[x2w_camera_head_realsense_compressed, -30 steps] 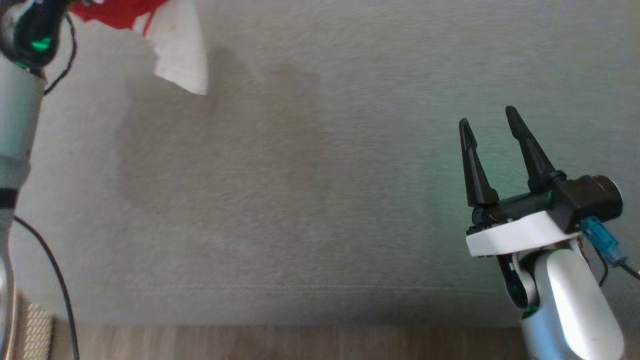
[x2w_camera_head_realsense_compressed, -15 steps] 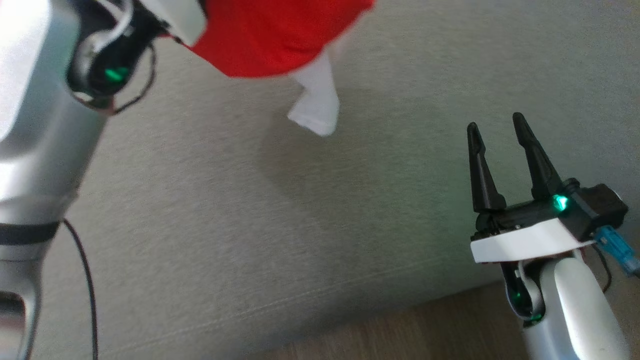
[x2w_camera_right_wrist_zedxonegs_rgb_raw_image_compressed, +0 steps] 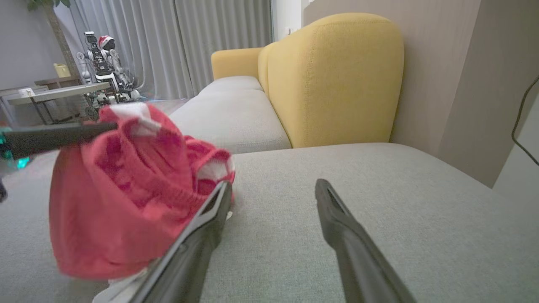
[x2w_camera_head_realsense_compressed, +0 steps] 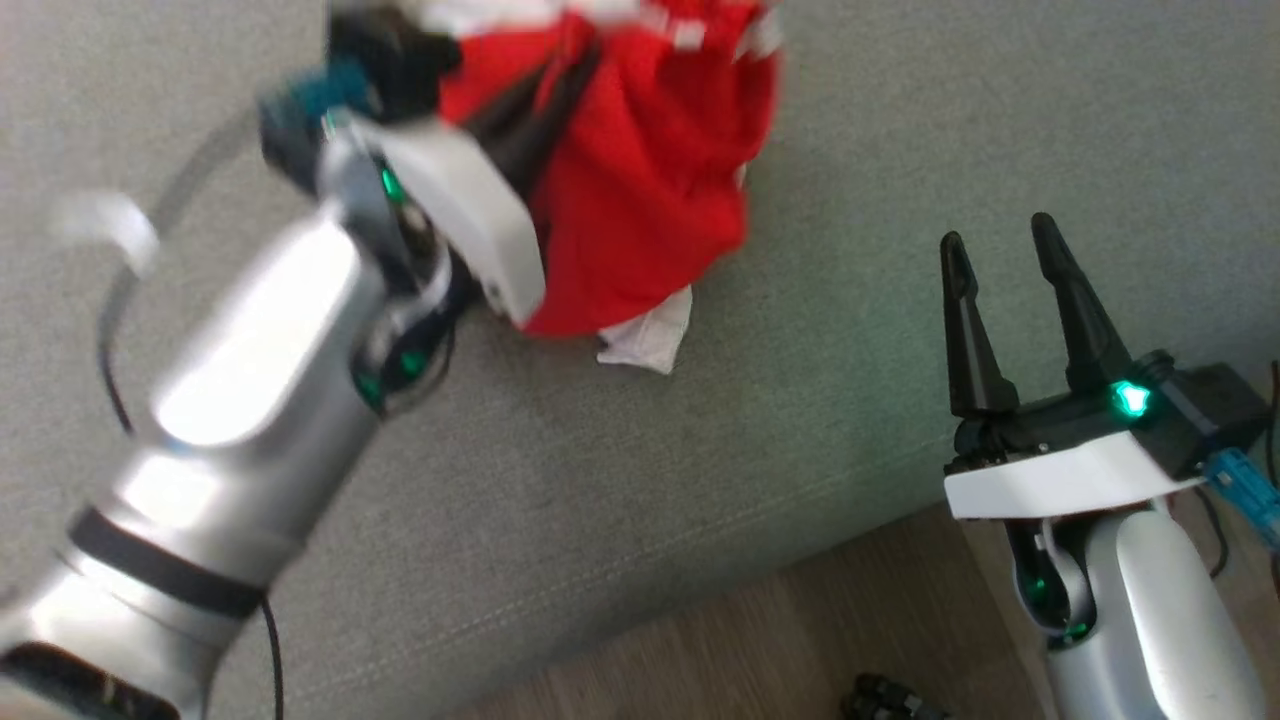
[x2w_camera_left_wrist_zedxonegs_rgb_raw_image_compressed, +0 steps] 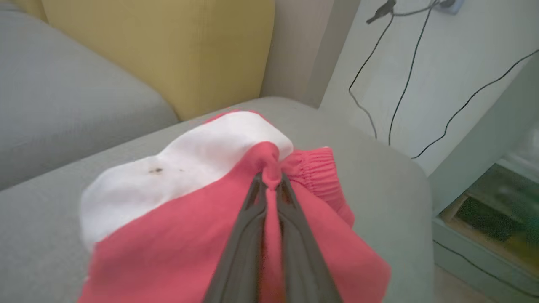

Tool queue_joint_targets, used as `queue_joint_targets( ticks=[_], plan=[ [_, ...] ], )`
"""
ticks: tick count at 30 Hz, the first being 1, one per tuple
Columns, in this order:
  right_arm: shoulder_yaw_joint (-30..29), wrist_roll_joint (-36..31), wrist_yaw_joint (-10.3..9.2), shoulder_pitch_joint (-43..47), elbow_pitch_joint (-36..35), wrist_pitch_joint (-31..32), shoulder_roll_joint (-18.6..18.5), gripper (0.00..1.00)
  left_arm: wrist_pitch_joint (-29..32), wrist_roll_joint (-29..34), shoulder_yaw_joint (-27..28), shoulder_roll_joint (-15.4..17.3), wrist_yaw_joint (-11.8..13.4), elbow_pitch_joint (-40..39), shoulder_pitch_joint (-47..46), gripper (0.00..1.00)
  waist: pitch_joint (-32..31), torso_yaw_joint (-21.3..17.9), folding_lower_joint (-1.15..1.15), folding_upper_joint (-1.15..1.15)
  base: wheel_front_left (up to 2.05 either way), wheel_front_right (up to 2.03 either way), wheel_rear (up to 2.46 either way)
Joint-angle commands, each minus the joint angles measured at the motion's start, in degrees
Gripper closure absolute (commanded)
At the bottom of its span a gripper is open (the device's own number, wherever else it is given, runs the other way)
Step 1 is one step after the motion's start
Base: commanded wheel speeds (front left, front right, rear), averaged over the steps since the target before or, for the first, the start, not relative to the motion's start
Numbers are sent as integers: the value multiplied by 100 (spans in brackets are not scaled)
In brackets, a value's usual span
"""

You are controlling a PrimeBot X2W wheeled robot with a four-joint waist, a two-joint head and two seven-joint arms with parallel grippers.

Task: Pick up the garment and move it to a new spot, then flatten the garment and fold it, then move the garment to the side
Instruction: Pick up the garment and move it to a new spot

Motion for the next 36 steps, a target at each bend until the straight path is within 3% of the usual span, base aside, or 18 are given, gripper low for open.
queue_joint_targets(
  ticks=[1,3,5,6,9,13,20,26,30,36],
  plan=[
    [79,35,-1,-114,-226,-28,27,0,-327,282,41,38,42,62,-76,100,125,28,0,0,0,0,0],
    [51,-3,-1,-113,-219,-28,27,0,-806,831,-252,-36,190,389,-11,100,184,109,0,0,0,0,0],
    [55,-49,-1,-115,-192,-28,27,0,-1296,1220,-461,-208,365,747,50,18,201,196,0,0,0,0,0],
    [61,-75,-1,-112,-185,-28,27,0,-1494,1319,-515,-315,433,908,83,0,192,239,0,0,0,0,0],
    [32,-148,-1,-75,-176,-28,27,0,-1817,1438,-519,-599,556,1195,182,0,110,391,0,0,0,0,0],
    [9,-257,-1,15,-139,-28,27,0,-1915,1562,-369,-742,687,1087,456,0,-84,609,0,0,0,0,0],
    [59,-385,-1,220,-62,-28,27,0,-1922,1913,468,-574,1107,-349,1931,0,-488,939,0,0,0,0,0],
    [14,-496,-1,425,7,-28,27,0,-1922,2371,1612,-653,1430,-1668,3398,0,-754,1350,0,0,0,0,0],
    [24,-566,-1,582,99,-28,27,0,-1923,2926,2134,-743,1427,-2147,4254,0,-986,1580,0,0,0,0,0],
    [-8,-611,-1,811,244,-28,27,0,-1923,3270,2638,-1008,1275,-2185,5283,0,-1377,1853,0,0,0,0,0]
  ],
)
